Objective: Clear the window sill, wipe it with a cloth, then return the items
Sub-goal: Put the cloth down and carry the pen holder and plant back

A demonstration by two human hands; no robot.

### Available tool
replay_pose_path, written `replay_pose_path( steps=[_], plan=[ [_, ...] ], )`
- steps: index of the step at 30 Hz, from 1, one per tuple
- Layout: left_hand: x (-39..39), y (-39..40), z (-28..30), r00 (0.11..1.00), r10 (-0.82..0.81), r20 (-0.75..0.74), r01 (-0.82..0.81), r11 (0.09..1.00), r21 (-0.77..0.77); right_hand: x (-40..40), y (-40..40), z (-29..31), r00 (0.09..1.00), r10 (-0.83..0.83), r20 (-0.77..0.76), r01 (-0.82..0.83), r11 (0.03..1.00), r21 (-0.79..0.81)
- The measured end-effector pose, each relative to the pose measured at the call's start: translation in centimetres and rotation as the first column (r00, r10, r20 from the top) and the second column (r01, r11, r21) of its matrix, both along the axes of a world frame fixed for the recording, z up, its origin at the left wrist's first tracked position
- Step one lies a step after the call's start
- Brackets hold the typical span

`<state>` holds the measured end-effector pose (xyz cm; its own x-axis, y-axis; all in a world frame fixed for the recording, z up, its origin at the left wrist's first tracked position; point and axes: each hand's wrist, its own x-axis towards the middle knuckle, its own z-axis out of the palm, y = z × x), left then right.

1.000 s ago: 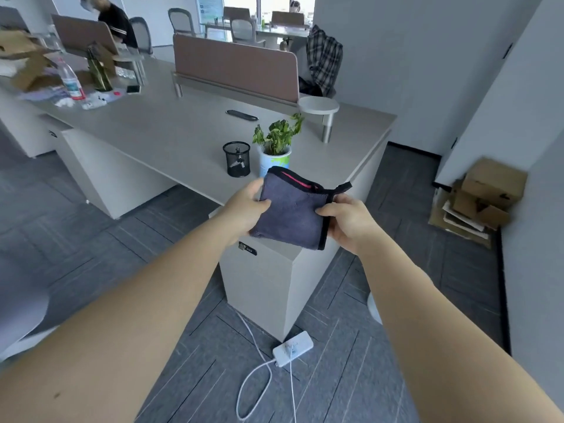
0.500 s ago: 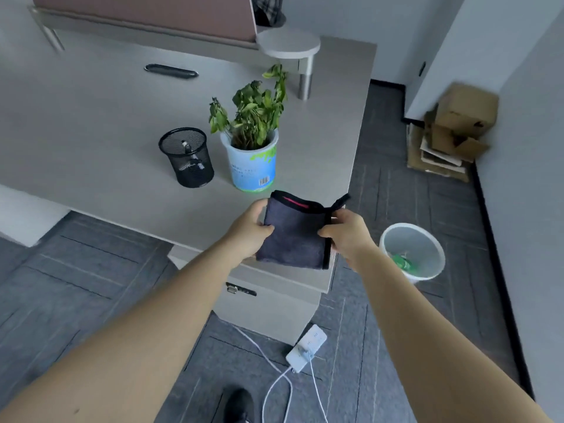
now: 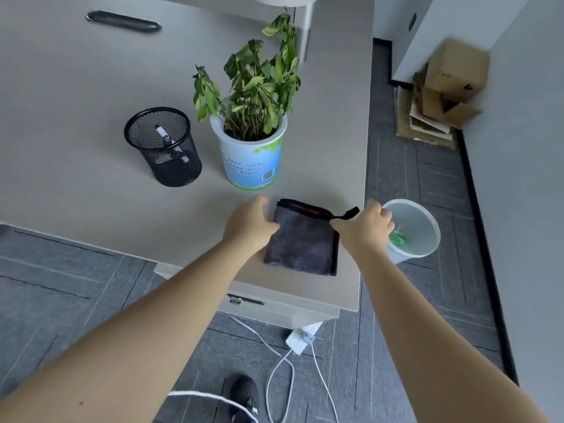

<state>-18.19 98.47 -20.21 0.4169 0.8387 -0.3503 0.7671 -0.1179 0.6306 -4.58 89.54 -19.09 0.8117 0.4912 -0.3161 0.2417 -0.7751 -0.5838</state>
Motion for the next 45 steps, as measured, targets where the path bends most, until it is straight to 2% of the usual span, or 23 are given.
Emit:
replay_pose_path(
  steps=[3,7,10,13,15,17,19,22,24,28,30,35,45],
  plan=[
    [-1.3,0.6,0.6,0.984,0.121,0.128,-0.125,0.992,0.028,-0.9,1.1,1.0,0.994,0.062,0.090,-0.075,0.987,0.144],
    [-4.7,1.9,1.7,0.963,0.189,0.191,-0.200,0.979,0.039,-3.8,4.6,1.5,0.963,0.265,-0.036,-0.242,0.921,0.305],
    [-7.8,3.5,2.2,0.953,0.266,0.141,-0.284,0.951,0.123,-6.3,7.4,0.9,0.941,0.312,-0.135,-0.239,0.889,0.390],
    [-10.1,5.5,1.8,0.937,0.346,0.047,-0.347,0.906,0.241,-7.2,9.7,0.0,0.949,0.278,-0.149,-0.175,0.857,0.484],
    [-10.6,6.6,1.3,0.900,0.409,0.149,-0.434,0.873,0.225,-6.9,10.8,-0.6,0.955,0.257,-0.148,-0.148,0.846,0.513],
    [-10.6,8.0,0.7,0.846,0.440,0.300,-0.496,0.857,0.142,-6.3,11.7,-1.3,0.953,0.262,-0.155,-0.144,0.836,0.529],
    [-10.2,9.7,0.0,0.805,0.431,0.408,-0.488,0.872,0.042,-5.8,12.2,-1.9,0.944,0.289,-0.161,-0.150,0.808,0.569],
    [-9.2,11.8,-0.9,0.732,0.376,0.569,-0.444,0.896,-0.021,-5.4,12.9,-2.5,0.934,0.323,-0.151,-0.159,0.757,0.634],
    [-8.6,12.6,-1.3,0.675,0.377,0.635,-0.440,0.896,-0.064,-4.9,13.3,-2.8,0.930,0.339,-0.144,-0.160,0.725,0.670],
    [-8.6,13.9,-2.4,0.602,0.339,0.723,-0.451,0.891,-0.043,-4.7,13.8,-3.1,0.924,0.346,-0.161,-0.135,0.691,0.710],
    [-8.8,14.5,-2.6,0.614,0.338,0.713,-0.450,0.892,-0.036,-4.6,14.1,-3.2,0.930,0.337,-0.150,-0.129,0.678,0.723],
    [-8.9,15.9,-3.7,0.723,0.288,0.628,-0.399,0.916,0.041,-4.7,14.9,-3.2,0.949,0.289,-0.125,-0.107,0.669,0.735],
    [-8.4,15.0,-2.7,0.695,0.284,0.660,-0.371,0.929,-0.009,-5.8,14.8,-2.7,0.980,0.188,-0.068,-0.078,0.672,0.737]
  ],
)
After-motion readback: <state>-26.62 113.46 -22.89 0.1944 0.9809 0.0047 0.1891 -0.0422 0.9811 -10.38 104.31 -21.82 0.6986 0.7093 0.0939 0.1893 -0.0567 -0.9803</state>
